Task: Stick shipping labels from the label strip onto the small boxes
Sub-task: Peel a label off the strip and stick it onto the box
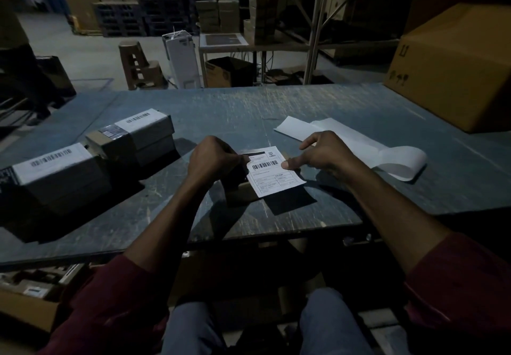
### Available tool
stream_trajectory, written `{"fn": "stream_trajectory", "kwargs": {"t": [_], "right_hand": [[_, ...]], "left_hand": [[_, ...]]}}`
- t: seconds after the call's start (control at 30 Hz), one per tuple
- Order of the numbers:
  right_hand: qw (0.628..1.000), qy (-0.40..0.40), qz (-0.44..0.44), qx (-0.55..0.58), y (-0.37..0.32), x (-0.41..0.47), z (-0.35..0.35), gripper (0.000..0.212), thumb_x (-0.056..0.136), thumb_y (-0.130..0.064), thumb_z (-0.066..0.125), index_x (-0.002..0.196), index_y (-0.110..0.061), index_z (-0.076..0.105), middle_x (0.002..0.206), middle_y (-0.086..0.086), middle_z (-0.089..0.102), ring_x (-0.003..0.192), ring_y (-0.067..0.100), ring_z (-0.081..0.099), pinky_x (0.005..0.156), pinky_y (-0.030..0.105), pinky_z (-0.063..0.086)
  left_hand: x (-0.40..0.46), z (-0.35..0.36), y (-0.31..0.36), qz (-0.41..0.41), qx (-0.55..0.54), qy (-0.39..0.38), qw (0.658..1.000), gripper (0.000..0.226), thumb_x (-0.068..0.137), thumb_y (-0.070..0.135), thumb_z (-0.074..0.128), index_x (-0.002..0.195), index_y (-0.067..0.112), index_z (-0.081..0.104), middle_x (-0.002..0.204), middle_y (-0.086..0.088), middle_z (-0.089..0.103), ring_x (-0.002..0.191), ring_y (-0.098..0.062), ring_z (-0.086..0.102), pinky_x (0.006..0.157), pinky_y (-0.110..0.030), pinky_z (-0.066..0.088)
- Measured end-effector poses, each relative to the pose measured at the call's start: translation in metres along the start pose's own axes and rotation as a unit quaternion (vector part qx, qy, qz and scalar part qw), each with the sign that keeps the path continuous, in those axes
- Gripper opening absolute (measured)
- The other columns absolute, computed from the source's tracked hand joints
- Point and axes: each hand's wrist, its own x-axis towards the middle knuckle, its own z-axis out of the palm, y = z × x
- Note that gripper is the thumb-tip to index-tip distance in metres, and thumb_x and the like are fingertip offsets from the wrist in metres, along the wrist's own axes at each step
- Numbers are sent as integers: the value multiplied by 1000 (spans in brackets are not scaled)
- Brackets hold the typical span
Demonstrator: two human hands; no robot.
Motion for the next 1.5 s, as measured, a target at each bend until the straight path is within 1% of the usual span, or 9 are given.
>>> {"fn": "stream_trajectory", "kwargs": {"t": [0.27, 0.37, 0.5, 0.6, 0.77, 0.93, 1.07, 1.2, 1.5], "right_hand": [[997, -19, 15, 72, 10, -2, 1, 68, 56, -32, 104, 106, 3, 73, 87, 9, 70, 76, 22, 60, 68, 35, 50], [995, -41, 8, 87, 14, -1, 2, 59, 61, -30, 101, 105, -2, 74, 88, 8, 72, 74, 22, 61, 65, 32, 50], [988, -45, -14, 144, 24, 7, 7, 44, 75, -36, 93, 102, -7, 74, 92, 17, 76, 76, 29, 68, 65, 36, 52], [978, -52, -15, 201, 30, 11, 11, 39, 86, -43, 83, 101, -8, 74, 88, 21, 73, 69, 30, 62, 51, 31, 43], [960, -141, -39, 241, 31, 6, 19, 60, 87, -53, 80, 101, 5, 71, 89, 22, 75, 71, 32, 65, 61, 38, 48], [932, -213, -69, 286, 20, -3, 11, 47, 90, -40, 80, 122, -7, 74, 119, 16, 77, 113, 37, 73, 102, 52, 56], [927, -194, -137, 289, 10, -6, 7, 41, 83, -20, 81, 121, -5, 74, 115, 14, 79, 111, 35, 74, 92, 40, 61], [930, -188, -166, 270, 4, -10, 4, 52, 74, -17, 87, 122, -5, 71, 111, 15, 79, 105, 34, 76, 81, 37, 65], [924, -174, -166, 299, -12, -24, 16, 51, 77, -21, 87, 124, -13, 69, 113, 17, 78, 102, 30, 77, 89, 42, 63]], "left_hand": [[-5, -18, -35, -24, 46, 88, 995, 28, 81, 38, 86, 78, 10, 82, 67, -10, 73, 67, -25, 71, 60, -32, 45], [-17, -22, -42, 34, -35, 104, 993, 33, 83, 47, 83, 81, 14, 82, 65, -1, 72, 58, -12, 64, 60, -29, 47], [-39, -28, -28, 47, -113, -57, 991, 74, 66, 52, 92, 132, 25, 70, 115, 3, 74, 100, -12, 71, 84, -30, 57], [-44, -24, -27, 70, -29, -164, 984, 100, 66, 20, 98, 152, 15, 49, 135, 4, 65, 121, -9, 61, 85, -5, 44], [-41, -20, -35, 158, -33, -85, 983, 70, 59, 24, 90, 126, 19, 72, 113, 4, 78, 105, -9, 74, 88, -32, 62], [-45, -21, -29, 224, -109, -68, 966, 77, 64, 3, 98, 132, 20, 66, 128, 9, 71, 120, -1, 65, 95, -17, 55], [-46, -27, -26, 208, -145, -97, 962, 89, 63, 2, 98, 138, 28, 59, 140, 6, 61, 131, -5, 58, 106, -32, 54], [-50, -36, -12, 108, -267, -146, 947, 86, 63, 30, 98, 139, 43, 60, 141, 0, 60, 126, -12, 64, 100, -42, 59], [-52, -14, 23, 20, -271, 26, 962, 47, 68, 42, 95, 105, 20, 77, 94, 0, 81, 85, -14, 78, 75, -32, 63]]}}
